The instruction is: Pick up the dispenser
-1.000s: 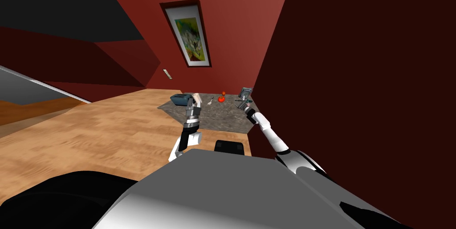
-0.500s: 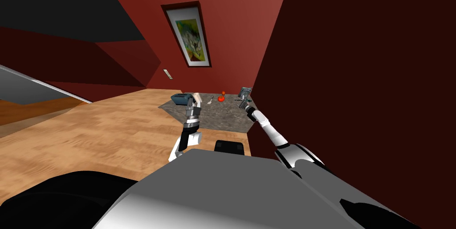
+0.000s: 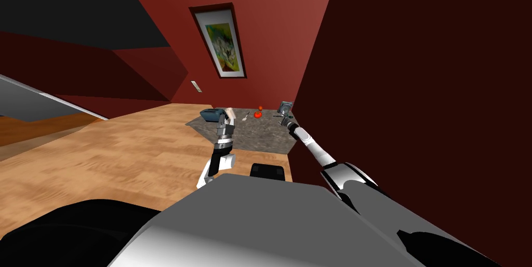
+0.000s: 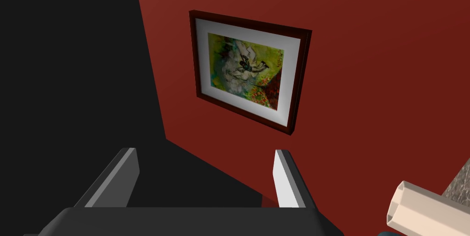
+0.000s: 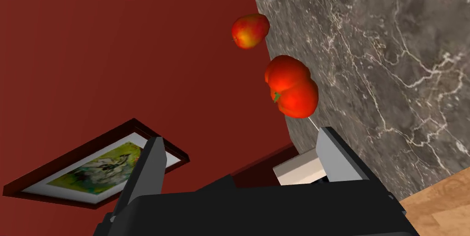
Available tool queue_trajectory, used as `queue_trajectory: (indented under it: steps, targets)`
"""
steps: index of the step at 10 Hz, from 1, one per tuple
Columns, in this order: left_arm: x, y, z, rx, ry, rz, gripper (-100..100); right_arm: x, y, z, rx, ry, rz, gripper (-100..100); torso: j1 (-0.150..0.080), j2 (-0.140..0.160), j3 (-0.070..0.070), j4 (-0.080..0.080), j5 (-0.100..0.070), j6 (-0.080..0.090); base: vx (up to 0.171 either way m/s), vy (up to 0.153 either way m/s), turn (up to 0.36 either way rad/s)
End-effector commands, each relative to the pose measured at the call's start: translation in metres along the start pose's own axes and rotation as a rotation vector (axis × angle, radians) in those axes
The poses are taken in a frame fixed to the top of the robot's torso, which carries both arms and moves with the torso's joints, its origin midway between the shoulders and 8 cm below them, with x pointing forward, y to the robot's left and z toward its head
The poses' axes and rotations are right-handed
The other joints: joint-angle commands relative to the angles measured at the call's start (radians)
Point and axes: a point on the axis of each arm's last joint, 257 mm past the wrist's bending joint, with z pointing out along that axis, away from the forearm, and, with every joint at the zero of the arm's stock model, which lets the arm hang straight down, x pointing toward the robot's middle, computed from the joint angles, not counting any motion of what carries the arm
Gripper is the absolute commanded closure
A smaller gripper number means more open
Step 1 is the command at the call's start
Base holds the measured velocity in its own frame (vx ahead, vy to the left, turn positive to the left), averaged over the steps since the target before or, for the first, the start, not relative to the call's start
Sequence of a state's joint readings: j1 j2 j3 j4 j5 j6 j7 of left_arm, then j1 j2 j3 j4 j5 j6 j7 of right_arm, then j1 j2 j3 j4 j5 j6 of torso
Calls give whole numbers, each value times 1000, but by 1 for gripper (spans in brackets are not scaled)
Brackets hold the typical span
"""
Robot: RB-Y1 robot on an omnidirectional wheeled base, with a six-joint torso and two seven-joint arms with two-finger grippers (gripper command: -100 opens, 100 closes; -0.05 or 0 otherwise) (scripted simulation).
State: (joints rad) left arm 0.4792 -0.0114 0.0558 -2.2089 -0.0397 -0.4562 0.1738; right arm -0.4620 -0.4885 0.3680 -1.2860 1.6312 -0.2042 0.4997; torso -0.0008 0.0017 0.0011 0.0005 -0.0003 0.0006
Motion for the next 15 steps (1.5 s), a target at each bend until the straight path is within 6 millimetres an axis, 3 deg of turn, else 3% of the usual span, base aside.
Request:
queue_trajectory:
  steps: [1, 2, 5, 11, 13, 15]
  targets:
    - [0, 0, 0, 0, 0, 0, 0, 2, -1, 1, -1, 8, -27, -100, 0, 0, 0, 0, 0, 0, -11, -7, 0]
    - [0, 0, 0, 0, 0, 0, 0, 15, -6, 5, -4, 37, -95, -100, 1, -1, 0, 0, 0, 0, -17, -10, 0]
    - [0, 0, 0, 0, 0, 0, 0, 28, -12, 7, -10, 70, -198, -100, 0, 0, 0, 0, 0, 0, -24, -12, 1]
    - [0, 0, 0, 0, 0, 0, 0, 78, -46, 11, -26, 183, -525, -100, 0, 0, 0, 0, 0, 0, -29, -16, 1]
    - [0, 0, 0, 0, 0, 0, 0, 78, -46, 11, -25, 182, -515, -100, 0, 0, 0, 0, 0, 0, -13, -7, 0]
    - [0, 0, 0, 0, 0, 0, 0, 90, -57, 9, -30, 209, -599, -100, 1, -1, -1, 0, 0, 0, -13, -5, 1]
